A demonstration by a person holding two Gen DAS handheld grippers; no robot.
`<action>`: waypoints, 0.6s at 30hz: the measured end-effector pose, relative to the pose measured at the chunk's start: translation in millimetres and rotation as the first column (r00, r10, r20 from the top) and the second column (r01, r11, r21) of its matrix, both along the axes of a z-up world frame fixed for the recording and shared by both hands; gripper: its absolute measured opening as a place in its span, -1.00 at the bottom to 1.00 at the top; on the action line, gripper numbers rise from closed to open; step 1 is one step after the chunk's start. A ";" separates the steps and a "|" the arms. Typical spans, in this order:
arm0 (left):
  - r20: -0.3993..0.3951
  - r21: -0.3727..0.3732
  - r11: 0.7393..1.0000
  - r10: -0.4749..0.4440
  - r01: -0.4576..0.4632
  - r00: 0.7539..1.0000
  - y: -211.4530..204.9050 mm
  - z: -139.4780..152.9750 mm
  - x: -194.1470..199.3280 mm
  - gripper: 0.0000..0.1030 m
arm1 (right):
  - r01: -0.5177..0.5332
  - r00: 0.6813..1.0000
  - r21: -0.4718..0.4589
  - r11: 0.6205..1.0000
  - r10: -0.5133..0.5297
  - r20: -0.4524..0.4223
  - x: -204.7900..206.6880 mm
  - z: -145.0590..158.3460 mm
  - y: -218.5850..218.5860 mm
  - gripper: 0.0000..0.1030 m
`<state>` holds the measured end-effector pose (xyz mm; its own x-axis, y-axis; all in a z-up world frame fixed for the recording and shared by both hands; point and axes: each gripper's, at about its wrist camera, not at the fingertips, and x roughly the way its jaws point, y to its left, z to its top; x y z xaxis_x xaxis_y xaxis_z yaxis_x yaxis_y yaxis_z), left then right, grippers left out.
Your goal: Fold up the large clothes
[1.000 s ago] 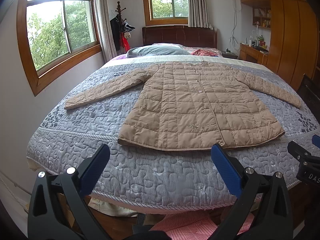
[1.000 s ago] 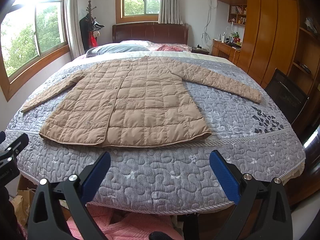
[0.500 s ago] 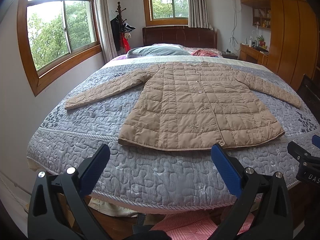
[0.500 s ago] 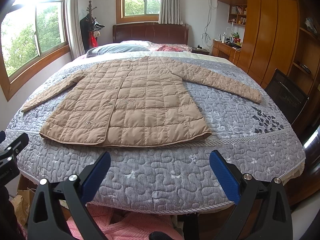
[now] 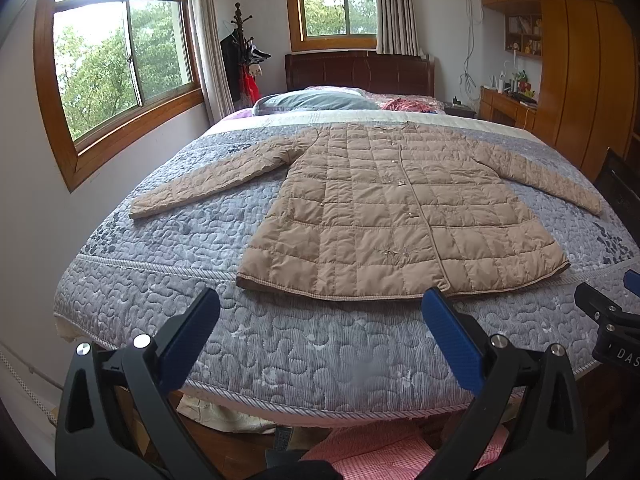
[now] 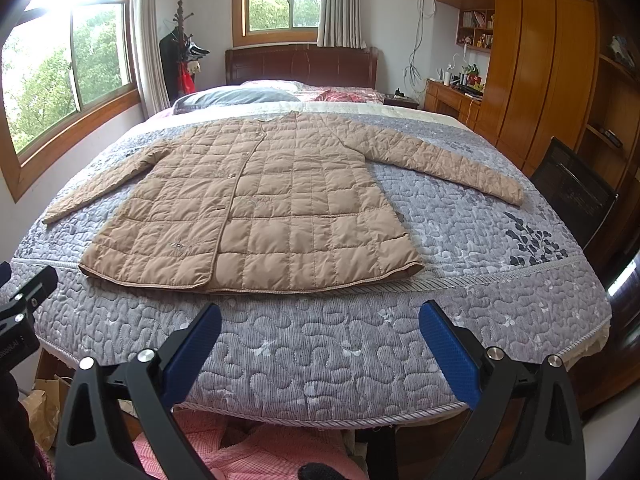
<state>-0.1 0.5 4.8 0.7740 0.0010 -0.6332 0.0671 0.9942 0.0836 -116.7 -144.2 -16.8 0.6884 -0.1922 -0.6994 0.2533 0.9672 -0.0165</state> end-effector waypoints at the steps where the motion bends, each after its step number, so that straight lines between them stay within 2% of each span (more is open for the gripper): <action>1: -0.001 0.000 1.000 0.000 0.000 1.000 -0.1 -0.1 0.2 0.95 | 0.001 1.000 -0.002 1.000 -0.001 0.001 0.0 0.5 0.1 0.93; 18: 0.000 0.000 1.000 0.000 0.000 1.000 0.7 -0.5 -0.6 0.95 | 0.000 1.000 -0.001 1.000 0.000 0.000 0.1 -0.1 -0.2 0.93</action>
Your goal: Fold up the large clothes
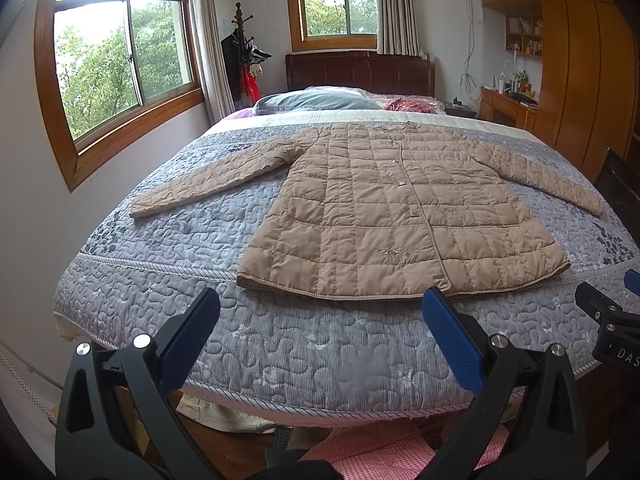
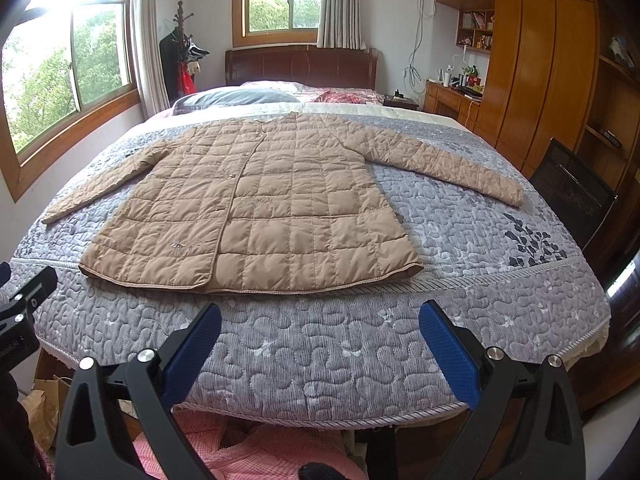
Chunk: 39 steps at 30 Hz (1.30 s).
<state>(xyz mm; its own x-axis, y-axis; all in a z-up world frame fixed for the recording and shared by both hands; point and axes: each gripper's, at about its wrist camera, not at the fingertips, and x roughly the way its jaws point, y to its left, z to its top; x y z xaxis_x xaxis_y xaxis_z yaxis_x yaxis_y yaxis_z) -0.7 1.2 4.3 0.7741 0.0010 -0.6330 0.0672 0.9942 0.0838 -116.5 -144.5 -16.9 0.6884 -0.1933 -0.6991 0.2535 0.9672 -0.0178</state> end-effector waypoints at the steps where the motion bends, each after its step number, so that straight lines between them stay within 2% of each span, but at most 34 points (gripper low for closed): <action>1: 0.000 0.000 1.000 0.000 0.000 1.000 0.2 0.5 0.0 0.95 | 0.000 1.000 -0.001 1.000 0.000 0.001 -0.3 -0.5 -0.1 0.93; 28: -0.013 -0.013 1.000 -0.004 0.004 1.000 5.4 -7.1 5.4 0.95 | -0.009 1.000 0.005 1.000 0.009 0.004 7.4 -4.2 0.2 0.93; 34: -0.062 -0.052 0.998 -0.047 0.044 0.997 3.0 -13.1 26.4 0.95 | 0.000 1.000 0.051 0.999 -0.001 0.008 26.2 -6.0 -21.1 0.93; 39: -0.168 -0.062 0.993 -0.113 0.104 0.979 -11.2 -24.5 68.3 0.94 | 0.053 0.999 0.113 0.992 -0.052 -0.010 50.4 -4.4 -61.0 0.93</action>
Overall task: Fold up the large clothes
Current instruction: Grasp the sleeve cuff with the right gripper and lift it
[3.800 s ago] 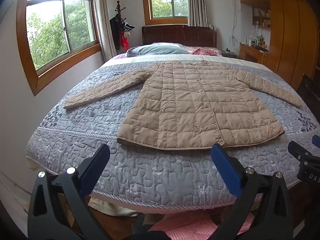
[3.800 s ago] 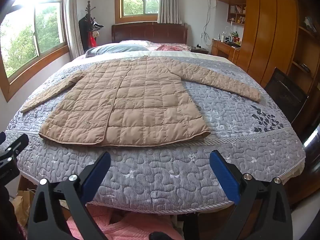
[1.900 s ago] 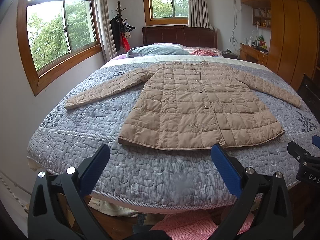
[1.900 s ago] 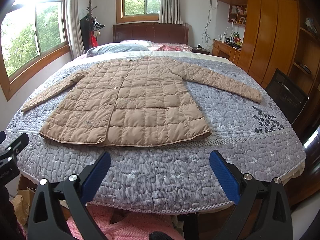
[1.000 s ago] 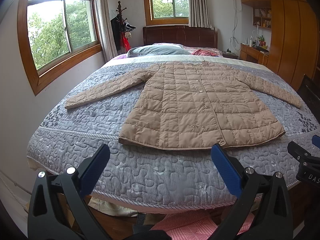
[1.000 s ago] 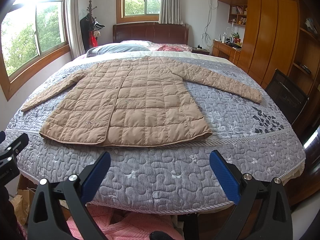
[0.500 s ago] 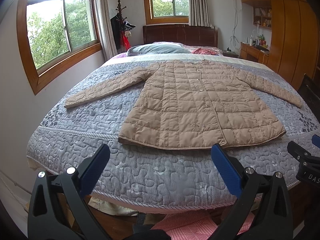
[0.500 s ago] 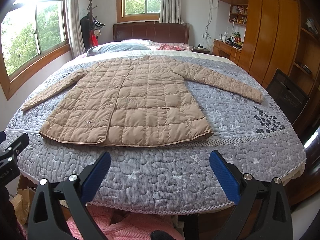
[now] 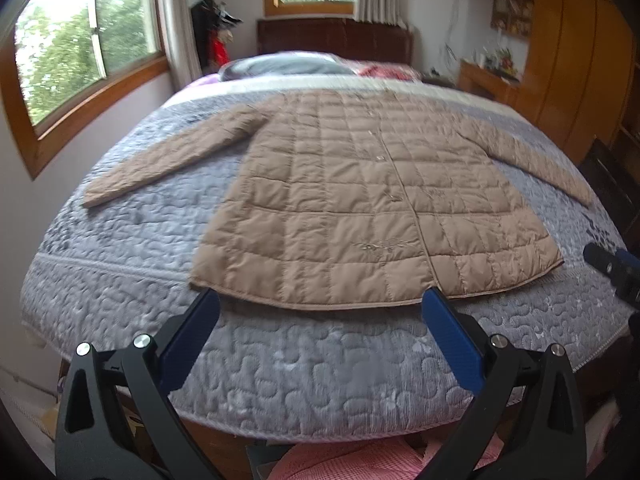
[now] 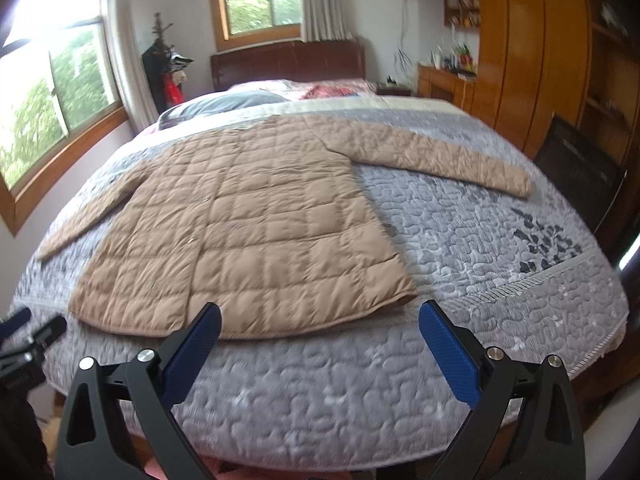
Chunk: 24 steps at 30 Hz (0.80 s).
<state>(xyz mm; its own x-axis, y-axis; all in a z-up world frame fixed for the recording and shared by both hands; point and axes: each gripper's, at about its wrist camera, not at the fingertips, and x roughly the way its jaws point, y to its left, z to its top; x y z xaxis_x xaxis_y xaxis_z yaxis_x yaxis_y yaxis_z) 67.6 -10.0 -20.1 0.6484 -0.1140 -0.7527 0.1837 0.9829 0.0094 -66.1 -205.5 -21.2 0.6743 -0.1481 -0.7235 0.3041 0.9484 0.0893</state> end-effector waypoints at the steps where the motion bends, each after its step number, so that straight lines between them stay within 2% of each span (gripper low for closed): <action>1: -0.033 0.013 1.000 -0.023 0.024 0.999 -6.5 -2.6 13.3 0.94 | 0.007 1.000 0.028 1.000 -0.007 -0.008 7.4 0.2 -12.7 0.93; 5: -0.093 0.043 0.996 -0.071 0.075 0.993 -28.1 -7.0 58.8 0.94 | 0.053 0.998 0.070 0.996 -0.051 -0.026 34.6 4.3 -61.2 0.93; 9: -0.169 0.012 0.990 -0.138 0.142 0.976 -61.4 -10.7 120.6 0.94 | 0.127 0.991 0.101 0.987 -0.122 -0.054 65.7 6.8 -124.4 0.93; 12: -0.196 -0.012 0.989 -0.149 0.150 0.969 -89.0 -13.1 167.5 0.94 | 0.189 0.980 0.146 0.971 -0.177 -0.096 90.6 1.9 -180.0 0.93; 16: -0.174 -0.119 0.977 -0.198 0.179 0.965 -131.5 -10.5 231.0 0.94 | 0.282 0.955 0.185 0.941 -0.258 -0.146 117.9 -8.4 -257.6 0.93; 18: -0.176 -0.120 0.974 -0.210 0.190 0.962 -152.6 -10.5 255.2 0.94 | 0.329 0.938 0.177 0.928 -0.300 -0.172 127.1 -13.9 -291.3 0.93; 21: -0.208 -0.102 0.965 -0.258 0.241 0.944 -194.3 -16.2 291.2 0.94 | 0.409 0.909 0.269 0.872 -0.363 -0.205 134.3 -29.3 -354.9 0.93; 24: -0.230 -0.095 0.955 -0.297 0.282 0.927 -226.5 -25.3 317.5 0.94 | 0.445 0.893 0.301 0.844 -0.390 -0.225 140.4 -42.3 -394.8 0.93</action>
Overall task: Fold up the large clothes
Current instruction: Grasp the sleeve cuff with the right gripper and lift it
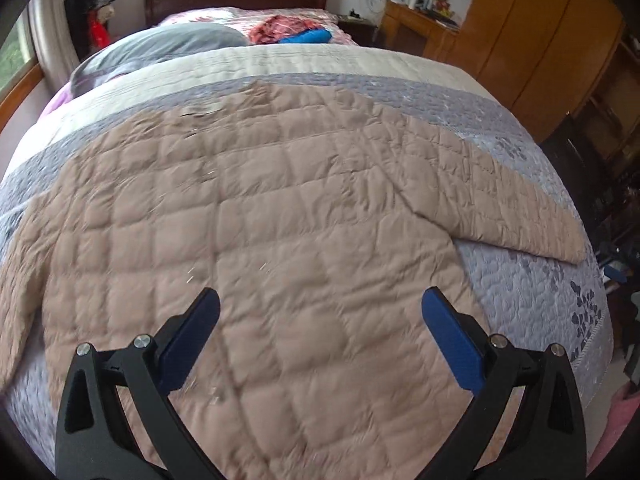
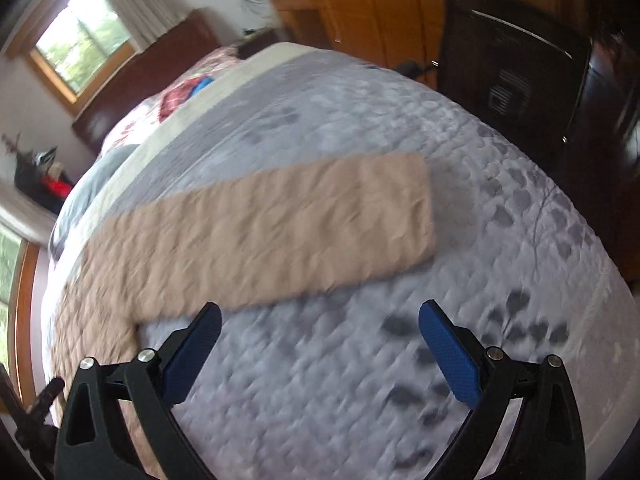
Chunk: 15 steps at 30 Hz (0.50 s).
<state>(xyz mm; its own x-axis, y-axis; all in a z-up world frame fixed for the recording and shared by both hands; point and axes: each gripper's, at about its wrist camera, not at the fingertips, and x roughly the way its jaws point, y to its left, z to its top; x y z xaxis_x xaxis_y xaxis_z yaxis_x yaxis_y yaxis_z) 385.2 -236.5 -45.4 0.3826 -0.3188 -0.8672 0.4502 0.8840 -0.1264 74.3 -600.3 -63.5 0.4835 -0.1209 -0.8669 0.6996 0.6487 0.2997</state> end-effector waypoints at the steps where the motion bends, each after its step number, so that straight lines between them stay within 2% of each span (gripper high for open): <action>1: -0.003 0.001 1.000 -0.007 0.007 1.000 -6.4 -2.6 5.3 0.94 | 0.003 1.000 0.016 1.000 -0.003 -0.002 3.2 -6.1 -15.0 0.93; 4: -0.001 0.008 1.000 -0.017 0.017 1.000 -27.0 -12.4 21.9 0.93 | 0.054 0.998 0.038 0.998 -0.053 -0.019 9.4 -22.6 -49.3 0.93; 7: -0.023 0.004 0.999 -0.032 0.032 0.999 -41.8 -24.5 38.5 0.92 | 0.055 0.998 0.076 0.996 -0.053 -0.028 16.4 -41.1 -72.1 0.92; 9: -0.043 -0.004 0.999 -0.035 0.035 0.998 -48.1 -31.8 47.2 0.92 | 0.063 0.997 0.094 0.994 -0.060 -0.039 18.9 -52.7 -84.4 0.77; 11: -0.056 -0.009 0.999 -0.042 0.042 0.998 -52.8 -37.6 53.5 0.88 | 0.059 0.998 0.125 0.990 -0.057 -0.019 20.2 -60.6 -91.1 0.69; 12: -0.062 -0.012 0.999 -0.048 0.047 0.997 -54.5 -40.4 56.0 0.80 | 0.053 0.999 0.144 0.988 -0.052 -0.010 21.4 -65.0 -93.4 0.67; 13: -0.066 -0.015 0.999 -0.052 0.051 0.996 -54.2 -42.2 57.2 0.63 | 0.051 0.999 0.153 0.987 -0.050 -0.010 22.8 -67.4 -93.9 0.63; 15: -0.087 -0.022 0.998 -0.061 0.059 0.994 -54.2 -47.7 61.5 0.42 | 0.051 0.999 0.149 0.988 -0.047 -0.027 26.8 -72.8 -94.0 0.36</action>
<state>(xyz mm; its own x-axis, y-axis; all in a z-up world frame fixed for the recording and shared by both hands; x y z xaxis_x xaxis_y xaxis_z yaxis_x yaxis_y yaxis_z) 446.7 -290.7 -93.2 0.2854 -0.3556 -0.8900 0.4886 0.8529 -0.1842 101.0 -694.4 -136.3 0.4595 -0.0117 -0.8881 0.7373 0.5626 0.3740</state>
